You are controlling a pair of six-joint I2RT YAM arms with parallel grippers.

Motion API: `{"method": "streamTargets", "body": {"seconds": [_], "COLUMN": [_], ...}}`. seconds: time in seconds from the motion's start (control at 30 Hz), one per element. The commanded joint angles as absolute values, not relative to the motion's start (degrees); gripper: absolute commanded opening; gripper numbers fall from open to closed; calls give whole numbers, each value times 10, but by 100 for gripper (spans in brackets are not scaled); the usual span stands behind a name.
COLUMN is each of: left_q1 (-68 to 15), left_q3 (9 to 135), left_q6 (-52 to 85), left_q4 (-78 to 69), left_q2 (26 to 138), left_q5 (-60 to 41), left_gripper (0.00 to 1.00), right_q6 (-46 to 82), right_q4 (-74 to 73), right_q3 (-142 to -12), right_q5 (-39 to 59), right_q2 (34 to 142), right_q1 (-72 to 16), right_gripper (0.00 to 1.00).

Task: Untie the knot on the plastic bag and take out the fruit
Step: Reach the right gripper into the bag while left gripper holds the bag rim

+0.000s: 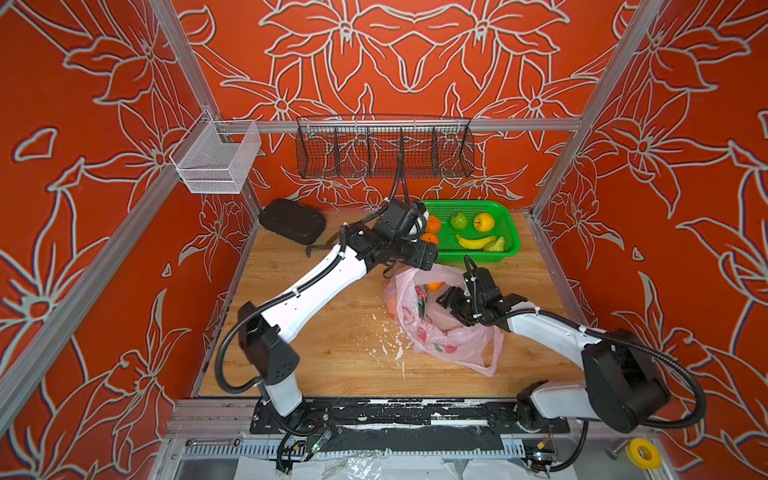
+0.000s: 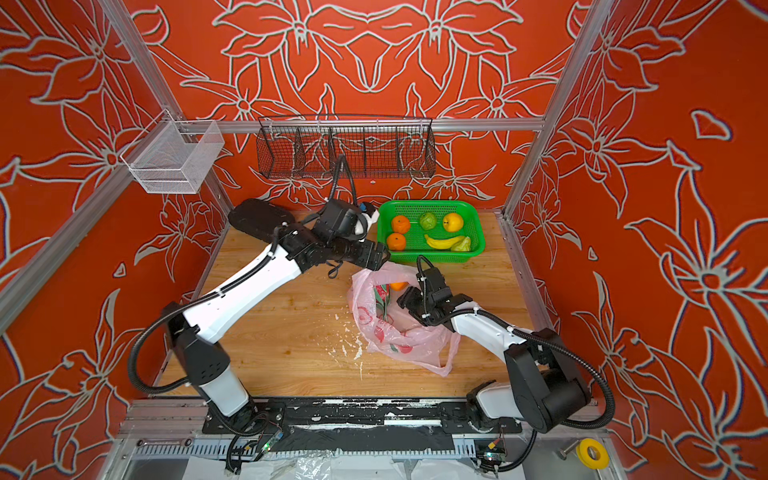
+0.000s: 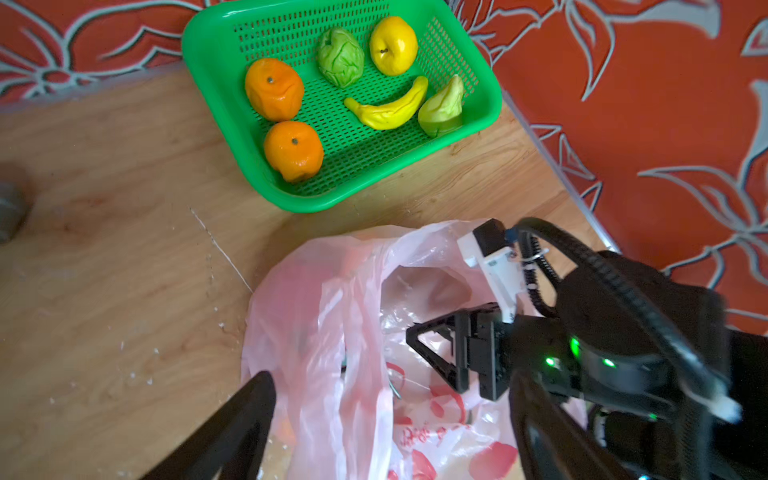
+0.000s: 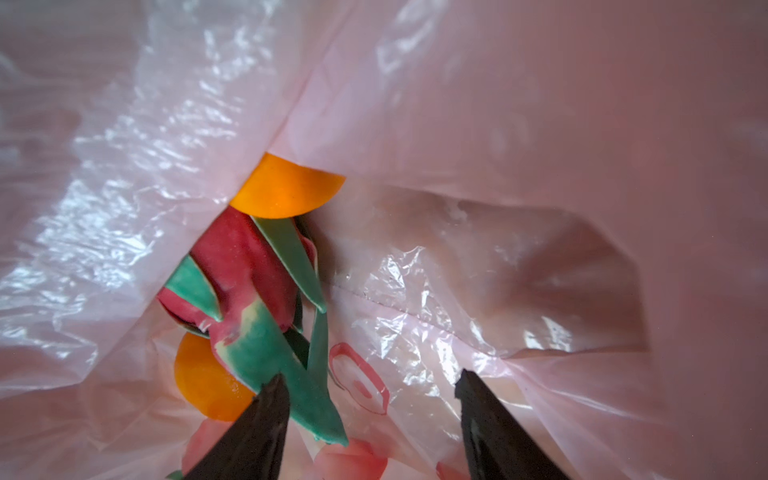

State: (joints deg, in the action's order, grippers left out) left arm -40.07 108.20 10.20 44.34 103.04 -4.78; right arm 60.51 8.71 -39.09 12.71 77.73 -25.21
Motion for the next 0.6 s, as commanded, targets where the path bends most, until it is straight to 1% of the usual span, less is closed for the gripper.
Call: {"method": "streamTargets", "body": {"seconds": [0.0,0.07,0.17,0.3,0.33,0.37,0.5,0.57], "left_q1": [-403,-405,-406,-405,-405,-405,-405,-405], "left_q3": [1134,1170,1238,1260,1261,1262,1268,1261], "left_q6": [-23,-59,-68,-65,-65,-66,-69,-72], "left_q4": [500,512,555,564,562,562,582,583], "left_q2": [1106,1148,1216,1261,1268,1273,1284,1279], "left_q5": [-64,-79,-74,-67,-69,-69,-64,-61], "left_gripper": [90,91,91,84,81,75,46,35], "right_q6": [627,621,615,616,618,618,604,598], "right_q4": [94,103,115,128,128,128,112,100], "right_q3": [-388,-387,-383,-375,-371,-369,-366,-369], "right_q5": [96,98,95,87,84,83,83,89], "right_q2": [771,766,754,729,721,717,704,706], "right_q1": [-254,-254,-254,-253,-253,-253,-253,-253], "right_gripper": [66,66,66,66,66,66,66,66]}}
